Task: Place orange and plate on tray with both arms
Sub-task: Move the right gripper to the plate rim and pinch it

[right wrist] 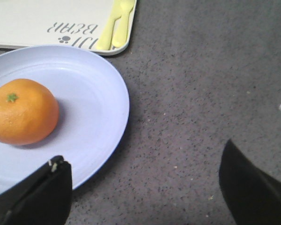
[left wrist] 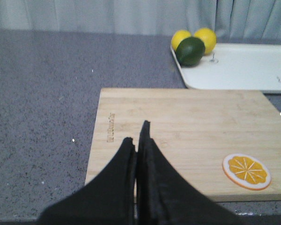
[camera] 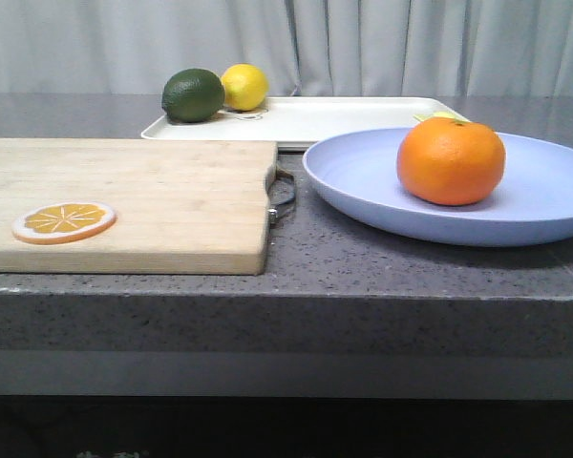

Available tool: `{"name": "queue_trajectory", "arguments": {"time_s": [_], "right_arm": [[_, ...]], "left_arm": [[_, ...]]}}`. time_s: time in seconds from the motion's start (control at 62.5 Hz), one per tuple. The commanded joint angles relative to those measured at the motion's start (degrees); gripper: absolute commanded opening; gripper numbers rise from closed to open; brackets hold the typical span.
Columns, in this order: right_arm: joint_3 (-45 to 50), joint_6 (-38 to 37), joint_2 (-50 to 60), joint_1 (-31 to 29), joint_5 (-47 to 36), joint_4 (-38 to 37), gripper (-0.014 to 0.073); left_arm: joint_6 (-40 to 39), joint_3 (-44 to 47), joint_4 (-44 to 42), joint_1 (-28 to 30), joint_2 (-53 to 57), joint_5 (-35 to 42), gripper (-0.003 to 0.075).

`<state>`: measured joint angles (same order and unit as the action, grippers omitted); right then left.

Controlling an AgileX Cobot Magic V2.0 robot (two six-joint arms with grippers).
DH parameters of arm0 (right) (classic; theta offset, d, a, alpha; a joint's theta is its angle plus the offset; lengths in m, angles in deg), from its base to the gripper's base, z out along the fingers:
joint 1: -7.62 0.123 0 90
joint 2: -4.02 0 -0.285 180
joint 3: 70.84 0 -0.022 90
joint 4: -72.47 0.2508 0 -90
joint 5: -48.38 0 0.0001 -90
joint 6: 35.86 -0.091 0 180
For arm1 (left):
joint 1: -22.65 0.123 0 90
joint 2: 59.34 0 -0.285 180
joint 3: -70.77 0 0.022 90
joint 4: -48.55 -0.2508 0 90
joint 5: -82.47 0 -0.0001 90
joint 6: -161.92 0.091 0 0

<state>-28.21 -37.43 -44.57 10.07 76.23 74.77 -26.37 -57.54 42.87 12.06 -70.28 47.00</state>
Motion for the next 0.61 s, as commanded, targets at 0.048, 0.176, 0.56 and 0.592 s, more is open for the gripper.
{"name": "queue_trajectory", "arguments": {"time_s": [0.048,0.176,0.56,0.592], "right_arm": [[-5.2,-1.8,-6.6,-0.3,-1.2,2.0,0.0642],[-9.0,-3.7,-13.7,-0.4,-0.6,2.0,0.0642],[-20.1,-5.3,-35.1,-0.7,0.1,7.3,0.0566],[-20.8,-5.3,-36.3,-0.7,0.2,8.1,0.0537]], "left_arm": [[-0.5,0.7,-0.1,0.1,4.7,4.8,-0.0017],[-0.5,0.8,-0.1,0.1,2.3,5.9,-0.0017],[-0.5,0.8,-0.1,0.1,2.2,6.1,-0.0017],[-0.5,0.8,-0.1,0.1,2.2,6.1,-0.0017]]}}
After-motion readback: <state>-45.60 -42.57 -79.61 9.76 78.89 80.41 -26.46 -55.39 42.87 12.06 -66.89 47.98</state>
